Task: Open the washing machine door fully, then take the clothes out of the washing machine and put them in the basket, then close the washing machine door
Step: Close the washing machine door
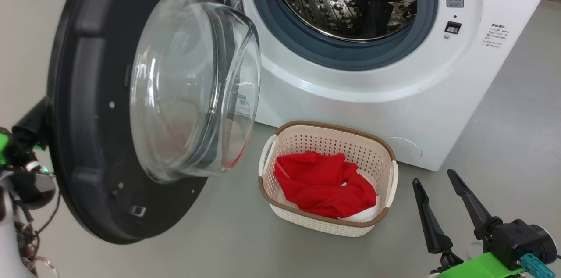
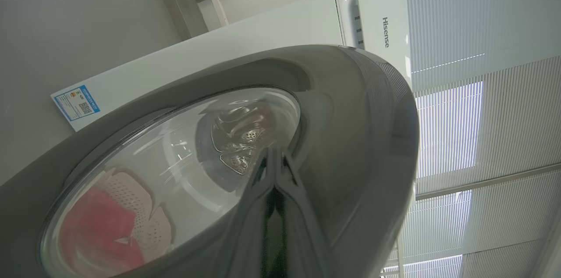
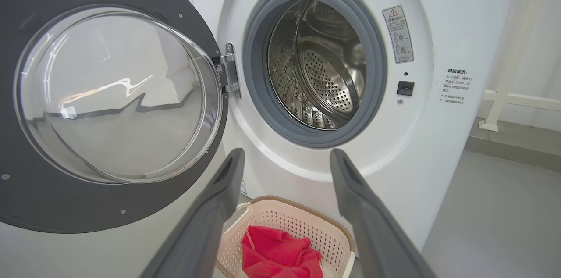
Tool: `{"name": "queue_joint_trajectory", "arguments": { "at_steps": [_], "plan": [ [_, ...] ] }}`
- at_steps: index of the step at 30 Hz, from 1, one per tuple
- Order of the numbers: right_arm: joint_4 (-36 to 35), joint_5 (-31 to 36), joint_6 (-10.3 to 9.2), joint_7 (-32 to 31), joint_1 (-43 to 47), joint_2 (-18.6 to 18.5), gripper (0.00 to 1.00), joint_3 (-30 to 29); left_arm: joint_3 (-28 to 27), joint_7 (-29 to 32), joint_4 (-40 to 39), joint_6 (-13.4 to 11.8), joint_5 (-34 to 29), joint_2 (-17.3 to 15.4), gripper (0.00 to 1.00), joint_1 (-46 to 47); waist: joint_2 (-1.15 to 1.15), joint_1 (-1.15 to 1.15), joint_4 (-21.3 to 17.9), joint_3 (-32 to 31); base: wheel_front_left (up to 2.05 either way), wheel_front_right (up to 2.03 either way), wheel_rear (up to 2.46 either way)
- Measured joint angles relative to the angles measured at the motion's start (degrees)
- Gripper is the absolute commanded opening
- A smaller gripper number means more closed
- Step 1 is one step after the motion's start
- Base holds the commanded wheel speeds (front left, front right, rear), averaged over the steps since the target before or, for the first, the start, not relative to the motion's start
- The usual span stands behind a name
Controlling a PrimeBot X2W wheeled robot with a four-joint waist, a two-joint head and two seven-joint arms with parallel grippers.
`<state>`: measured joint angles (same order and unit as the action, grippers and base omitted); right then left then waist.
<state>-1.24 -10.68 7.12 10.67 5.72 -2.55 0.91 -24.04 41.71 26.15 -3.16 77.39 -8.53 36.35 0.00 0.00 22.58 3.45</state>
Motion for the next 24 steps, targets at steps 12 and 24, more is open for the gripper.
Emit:
{"name": "queue_joint_trajectory", "arguments": {
  "at_steps": [12,24],
  "plan": [
    [0.4,-0.4,0.00,0.4,-0.1,0.1,1.00,0.1,1.3,2.1,-11.3,-3.0,2.8,4.5,0.00,-5.0,0.00,0.00,-0.9,0.8,0.00,0.00,0.00],
    [0.6,-0.4,0.00,0.7,-0.1,0.1,1.00,0.1,5.1,2.0,-16.7,-3.4,6.0,6.1,0.00,-7.3,0.00,0.00,-3.3,1.4,0.00,0.00,0.00]
  ]
}}
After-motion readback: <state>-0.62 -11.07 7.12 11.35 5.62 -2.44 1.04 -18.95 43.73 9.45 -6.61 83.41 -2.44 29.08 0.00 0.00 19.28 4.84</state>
